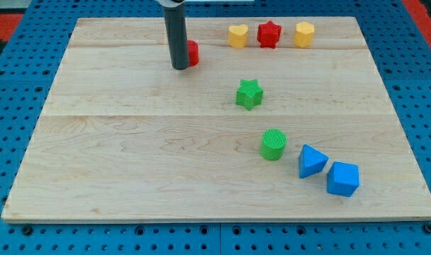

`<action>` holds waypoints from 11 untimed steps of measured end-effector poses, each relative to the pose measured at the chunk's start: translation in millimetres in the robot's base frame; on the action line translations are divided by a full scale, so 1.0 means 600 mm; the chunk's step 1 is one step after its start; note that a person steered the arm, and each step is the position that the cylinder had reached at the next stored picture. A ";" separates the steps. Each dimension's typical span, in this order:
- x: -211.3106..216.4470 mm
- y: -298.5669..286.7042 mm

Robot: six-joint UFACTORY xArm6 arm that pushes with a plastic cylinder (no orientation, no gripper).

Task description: Place the green star in between the green circle and yellow hexagon

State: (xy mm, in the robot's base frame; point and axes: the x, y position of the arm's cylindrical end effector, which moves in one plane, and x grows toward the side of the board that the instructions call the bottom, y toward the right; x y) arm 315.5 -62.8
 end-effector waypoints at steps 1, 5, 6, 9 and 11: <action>-0.033 0.006; -0.010 0.082; 0.101 0.096; 0.144 0.116; 0.175 0.266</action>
